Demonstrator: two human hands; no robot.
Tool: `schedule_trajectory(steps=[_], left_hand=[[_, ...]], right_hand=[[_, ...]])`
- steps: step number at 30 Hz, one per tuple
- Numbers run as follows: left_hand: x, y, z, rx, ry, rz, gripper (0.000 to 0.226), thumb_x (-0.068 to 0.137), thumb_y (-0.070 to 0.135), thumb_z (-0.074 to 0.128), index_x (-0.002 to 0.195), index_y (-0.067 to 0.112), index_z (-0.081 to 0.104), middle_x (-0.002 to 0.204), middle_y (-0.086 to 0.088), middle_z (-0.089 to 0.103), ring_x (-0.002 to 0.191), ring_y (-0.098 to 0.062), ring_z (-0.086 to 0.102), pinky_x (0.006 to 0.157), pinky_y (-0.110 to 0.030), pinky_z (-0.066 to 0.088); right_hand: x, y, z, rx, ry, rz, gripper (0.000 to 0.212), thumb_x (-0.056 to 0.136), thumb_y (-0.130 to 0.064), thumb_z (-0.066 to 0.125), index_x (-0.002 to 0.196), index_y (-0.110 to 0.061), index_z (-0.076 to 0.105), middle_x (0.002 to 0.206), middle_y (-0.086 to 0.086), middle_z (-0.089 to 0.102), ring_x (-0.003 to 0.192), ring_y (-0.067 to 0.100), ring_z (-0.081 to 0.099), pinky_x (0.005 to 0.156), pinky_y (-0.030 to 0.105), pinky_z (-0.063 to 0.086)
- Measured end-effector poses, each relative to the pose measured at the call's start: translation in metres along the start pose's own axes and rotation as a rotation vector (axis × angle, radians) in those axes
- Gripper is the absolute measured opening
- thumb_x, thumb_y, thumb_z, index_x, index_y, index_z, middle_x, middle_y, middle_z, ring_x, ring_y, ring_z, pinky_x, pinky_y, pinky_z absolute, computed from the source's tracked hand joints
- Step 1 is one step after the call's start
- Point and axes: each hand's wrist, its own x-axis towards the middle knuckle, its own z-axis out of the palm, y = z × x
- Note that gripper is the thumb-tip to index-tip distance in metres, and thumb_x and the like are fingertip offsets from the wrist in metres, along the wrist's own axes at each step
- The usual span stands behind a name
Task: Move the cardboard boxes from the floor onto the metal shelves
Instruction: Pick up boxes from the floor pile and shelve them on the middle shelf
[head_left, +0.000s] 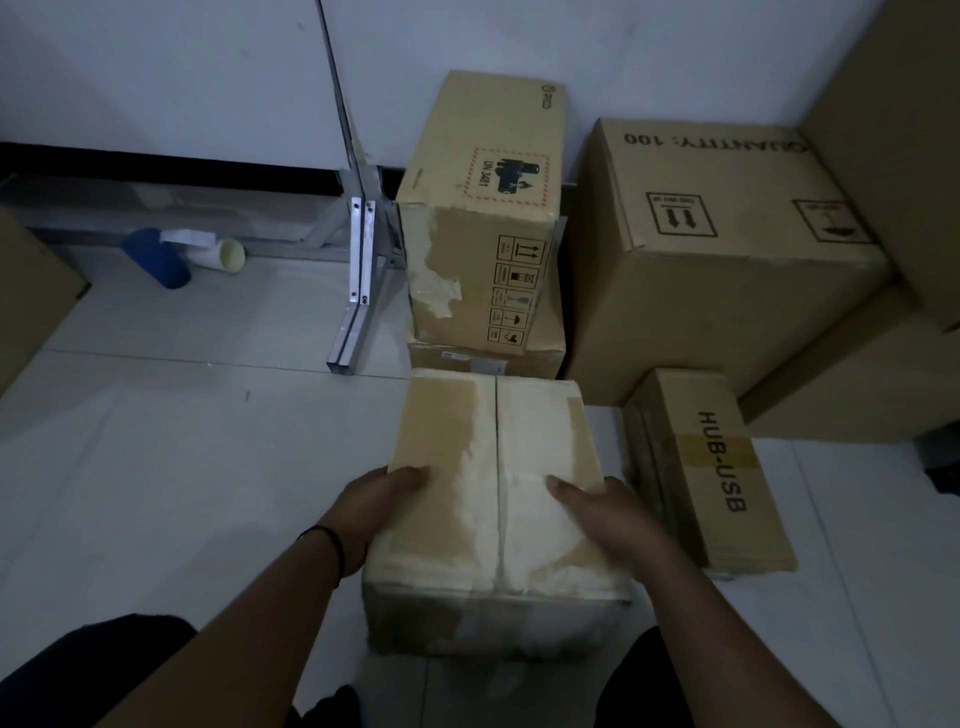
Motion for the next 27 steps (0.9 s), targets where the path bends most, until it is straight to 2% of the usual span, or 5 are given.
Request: schedule_trajectory(steps=[6, 10, 12, 22, 27], left_hand=[[-0.003, 0.039, 0.000, -0.242, -0.177, -0.014, 0.027, 0.094, 0.023, 0.048, 0.107, 0.004, 0.063, 0.088, -0.016, 0.073, 0.072, -0.030, 0.069, 0.075, -0.038, 0.054], [-0.002, 0.051, 0.005, -0.306, -0.211, -0.088, 0.031, 0.090, 0.022, 0.048, 0.106, 0.001, 0.064, 0.088, -0.018, 0.072, 0.071, -0.033, 0.069, 0.076, -0.040, 0.053], [-0.003, 0.058, 0.007, -0.313, -0.226, -0.117, 0.033, 0.088, 0.023, 0.048, 0.109, 0.001, 0.063, 0.089, -0.019, 0.071, 0.074, -0.034, 0.068, 0.075, -0.041, 0.053], [-0.106, 0.161, 0.028, -0.188, -0.292, -0.241, 0.040, 0.089, 0.026, 0.049, 0.121, 0.004, 0.060, 0.101, -0.019, 0.070, 0.085, -0.035, 0.066, 0.080, -0.044, 0.053], [-0.203, 0.230, 0.034, -0.110, -0.304, -0.239, 0.042, 0.089, 0.027, 0.050, 0.124, 0.005, 0.060, 0.110, -0.021, 0.068, 0.093, -0.037, 0.063, 0.087, -0.046, 0.050]], right_hand=[[-0.007, -0.017, -0.027, 0.226, -0.055, 0.077, 0.104, 0.050, -0.079, 0.070, 0.132, -0.016, 0.054, 0.116, 0.006, 0.068, 0.096, 0.028, 0.068, 0.088, 0.042, 0.056], [-0.027, -0.034, -0.039, 0.474, -0.155, 0.138, 0.046, 0.084, -0.044, 0.069, 0.112, -0.007, 0.066, 0.096, 0.015, 0.073, 0.088, 0.031, 0.070, 0.076, 0.037, 0.057], [-0.034, -0.040, -0.047, 0.525, -0.130, 0.156, 0.032, 0.090, -0.030, 0.064, 0.109, -0.005, 0.065, 0.099, 0.019, 0.072, 0.094, 0.035, 0.068, 0.086, 0.045, 0.055], [-0.160, -0.086, -0.117, 0.634, -0.029, 0.267, 0.018, 0.089, -0.021, 0.062, 0.099, -0.006, 0.064, 0.098, 0.018, 0.071, 0.095, 0.035, 0.067, 0.095, 0.049, 0.051], [-0.264, -0.128, -0.170, 0.664, -0.030, 0.281, 0.022, 0.091, -0.023, 0.060, 0.102, -0.006, 0.065, 0.094, 0.016, 0.071, 0.081, 0.030, 0.067, 0.086, 0.042, 0.053]])
